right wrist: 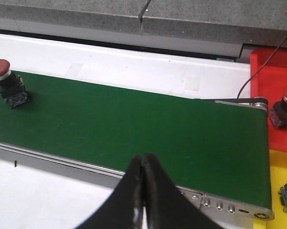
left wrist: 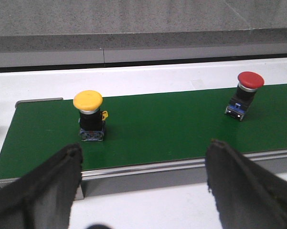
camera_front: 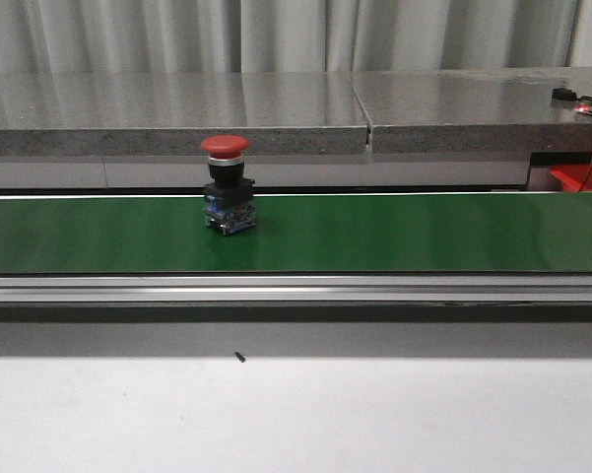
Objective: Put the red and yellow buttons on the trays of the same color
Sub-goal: 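Set the yellow button on the belt, open and raise left gripper, then lower the right gripper over the red button riding the belt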
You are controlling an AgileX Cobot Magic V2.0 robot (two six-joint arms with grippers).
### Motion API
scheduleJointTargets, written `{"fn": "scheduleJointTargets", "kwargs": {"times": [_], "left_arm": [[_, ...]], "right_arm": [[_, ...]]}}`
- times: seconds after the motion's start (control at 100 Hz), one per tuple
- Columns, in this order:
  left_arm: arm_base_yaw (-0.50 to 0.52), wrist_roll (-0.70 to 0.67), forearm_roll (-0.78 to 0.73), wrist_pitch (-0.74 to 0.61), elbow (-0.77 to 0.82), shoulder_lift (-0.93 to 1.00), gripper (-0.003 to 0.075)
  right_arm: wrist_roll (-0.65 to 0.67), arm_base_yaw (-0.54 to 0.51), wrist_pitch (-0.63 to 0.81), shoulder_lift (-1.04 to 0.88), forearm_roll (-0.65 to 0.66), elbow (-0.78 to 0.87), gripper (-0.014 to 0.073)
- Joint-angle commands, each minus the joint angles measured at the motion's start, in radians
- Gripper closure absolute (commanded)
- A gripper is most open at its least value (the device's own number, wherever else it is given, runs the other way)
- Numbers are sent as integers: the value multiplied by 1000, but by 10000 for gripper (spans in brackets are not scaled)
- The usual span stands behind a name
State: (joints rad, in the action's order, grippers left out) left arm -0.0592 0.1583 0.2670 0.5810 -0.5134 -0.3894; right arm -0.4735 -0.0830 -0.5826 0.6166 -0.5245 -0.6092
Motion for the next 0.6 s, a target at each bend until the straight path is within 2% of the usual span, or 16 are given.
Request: {"fn": "scheduleJointTargets", "kwargs": {"times": [0.0,0.11,0.18,0.19,0.3,0.59], "left_arm": [[-10,-3,39,-70,25,75,302],[-10,-3,48,-70,74,160,435],[-10,-3,48,-70,90,190,545],[-10,-3,48,-70,93,192,580],[-10,-3,46,-70,103,199,742],[-10,-3,46,-72,104,199,741]], "right_arm": [[-7,1,55,-2,-23,-24,662],[-7,1,55,-2,-23,-24,662],[-7,1,55,-2,-23,-24,662],[-7,1,55,-2,-23,-24,662],[-7,1,55,-2,-23,-24,662],[-7,1,56,-2,-33,-24,662]]}}
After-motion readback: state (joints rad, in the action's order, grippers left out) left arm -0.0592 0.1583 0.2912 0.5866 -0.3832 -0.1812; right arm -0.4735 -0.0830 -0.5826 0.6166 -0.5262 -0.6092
